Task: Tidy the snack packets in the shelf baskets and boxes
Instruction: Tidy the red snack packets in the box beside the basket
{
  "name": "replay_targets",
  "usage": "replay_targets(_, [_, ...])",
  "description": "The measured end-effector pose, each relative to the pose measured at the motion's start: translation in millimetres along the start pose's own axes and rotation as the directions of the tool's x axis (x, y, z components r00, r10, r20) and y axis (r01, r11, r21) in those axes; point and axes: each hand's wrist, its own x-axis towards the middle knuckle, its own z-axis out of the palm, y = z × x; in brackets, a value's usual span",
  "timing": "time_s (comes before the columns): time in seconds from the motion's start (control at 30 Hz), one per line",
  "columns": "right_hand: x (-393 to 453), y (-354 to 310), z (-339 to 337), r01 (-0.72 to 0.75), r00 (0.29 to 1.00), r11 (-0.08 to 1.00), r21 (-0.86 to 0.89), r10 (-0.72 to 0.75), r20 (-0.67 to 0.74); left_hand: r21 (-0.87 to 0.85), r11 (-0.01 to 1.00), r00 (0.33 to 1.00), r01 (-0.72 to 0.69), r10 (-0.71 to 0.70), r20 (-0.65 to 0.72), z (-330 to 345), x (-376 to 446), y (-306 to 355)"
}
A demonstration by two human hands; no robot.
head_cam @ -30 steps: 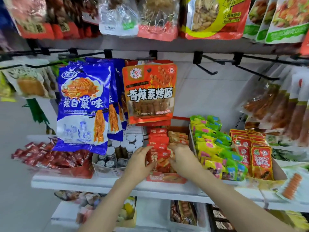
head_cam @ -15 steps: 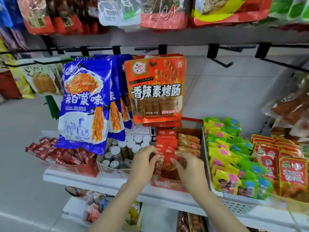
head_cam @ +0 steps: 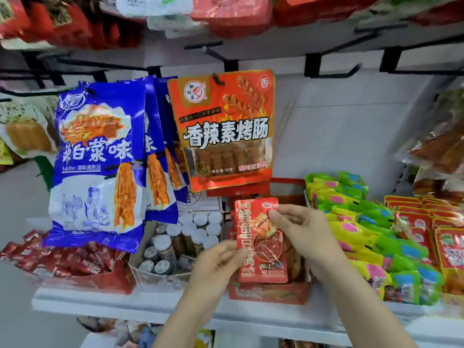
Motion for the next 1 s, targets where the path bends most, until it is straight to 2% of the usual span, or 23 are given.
replay_targets(0.07, [-4, -1, 2, -0.084, 0.997, 0.993, 0.087, 0.083, 0.008, -0.044, 0.999, 1.000, 0.016, -0.015, 0.024, -4, -3, 1])
replay_targets(0.23, [-15, -6, 2, -0.221, 0.975, 0.958, 0.180, 0.216, 0.047, -0.080, 0.996, 0.998, 0.035, -0.030, 0.053, -7, -12, 9])
replay_targets(0.33, [-18, -10, 1, -0.237, 0.971, 0.938, 0.254, 0.220, 0.094, -0.264, 0.961, 0.995, 0.077, -0.056, 0.086, -6, -11, 13])
replay_targets(0.43, [-19, -15, 1, -0.243, 0.964, 0.905, 0.350, 0.187, 0.188, -0.485, 0.836, 0.956, 0.259, -0.151, 0.250, -1, -10, 13])
replay_targets(0.53, [-19, -17, 7, -0.269, 0.945, 0.903, 0.334, 0.182, 0.271, -0.514, 0.762, 0.872, 0.393, -0.131, 0.472, 8, -16, 13])
replay_targets(0.6, [-19, -16, 13, -0.284, 0.938, 0.899, 0.335, 0.187, 0.293, -0.605, 0.660, 0.847, 0.446, -0.092, 0.524, 12, -17, 9])
replay_targets(0.67, [-20, -14, 17, -0.284, 0.933, 0.906, 0.314, 0.186, 0.307, -0.723, 0.513, 0.868, 0.462, -0.095, 0.487, 14, -15, 7])
replay_targets(0.7, [-20, -13, 18, -0.282, 0.933, 0.910, 0.304, 0.186, 0.308, -0.732, 0.527, 0.886, 0.432, -0.096, 0.454, 14, -12, 8])
replay_targets(0.73, [-20, -14, 16, -0.284, 0.933, 0.912, 0.296, 0.191, 0.306, -0.687, 0.612, 0.906, 0.392, -0.128, 0.404, 14, -10, 7])
replay_targets(0.8, [-19, -16, 9, -0.303, 0.927, 0.907, 0.291, 0.210, 0.310, -0.567, 0.789, 0.970, 0.238, -0.163, 0.180, 13, -8, 8])
replay_targets(0.83, [-18, -18, 5, -0.317, 0.922, 0.898, 0.306, 0.217, 0.320, -0.512, 0.840, 0.983, 0.182, -0.170, 0.072, 11, -8, 9])
replay_targets(0.9, [-19, -22, -1, -0.306, 0.925, 0.901, 0.308, 0.205, 0.319, -0.414, 0.908, 0.991, 0.058, -0.101, -0.084, 5, -7, 5])
replay_targets(1.0, [-23, -22, 1, -0.187, 0.965, 0.963, 0.195, 0.143, 0.220, -0.321, 0.947, 0.992, -0.022, -0.019, -0.125, 2, -11, 7])
